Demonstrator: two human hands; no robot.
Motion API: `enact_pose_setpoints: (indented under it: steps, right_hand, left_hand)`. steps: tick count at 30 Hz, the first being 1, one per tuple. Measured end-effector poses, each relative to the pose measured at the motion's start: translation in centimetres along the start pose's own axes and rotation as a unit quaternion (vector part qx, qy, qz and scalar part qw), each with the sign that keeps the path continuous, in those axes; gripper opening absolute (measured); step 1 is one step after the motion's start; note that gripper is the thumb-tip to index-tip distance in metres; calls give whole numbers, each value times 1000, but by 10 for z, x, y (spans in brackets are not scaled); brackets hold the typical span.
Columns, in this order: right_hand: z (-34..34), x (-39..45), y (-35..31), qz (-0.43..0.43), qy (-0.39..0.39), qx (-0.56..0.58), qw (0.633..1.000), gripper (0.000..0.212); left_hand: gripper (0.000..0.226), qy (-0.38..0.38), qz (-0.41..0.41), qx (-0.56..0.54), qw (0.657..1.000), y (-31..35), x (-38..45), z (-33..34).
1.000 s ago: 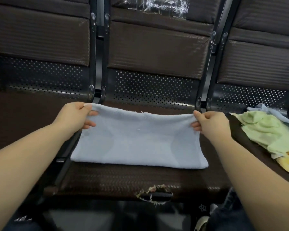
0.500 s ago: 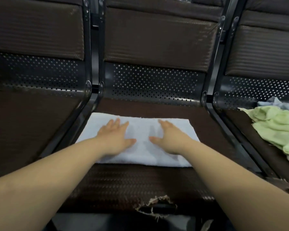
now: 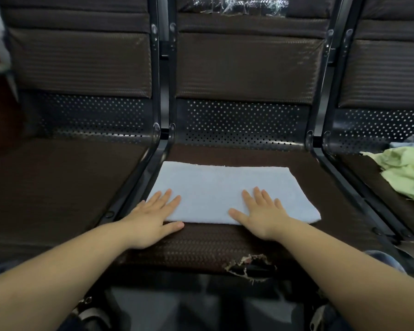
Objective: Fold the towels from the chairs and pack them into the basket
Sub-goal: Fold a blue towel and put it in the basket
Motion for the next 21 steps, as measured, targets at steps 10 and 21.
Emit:
enact_pose_setpoints:
  steps: [10,21]
  right_hand:
    - [20,-31,-101,-234,60,61,968,56]
    - [28,-6,-140,-207,186,140,950,37]
  left_hand:
    - [42,157,8,-77,985,-36,-28,-10]
    - [16,191,-2,-131,973,-50,-21,-9]
Point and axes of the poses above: each hand's wrist, its own x-axis towards the middle knuckle, its own z-axis out of the palm, y = z × x, the point moved 1 cm from there along x, towards the middle knuckle, and after that the axes turned 6 degrees about y, right-handed, at the moved point
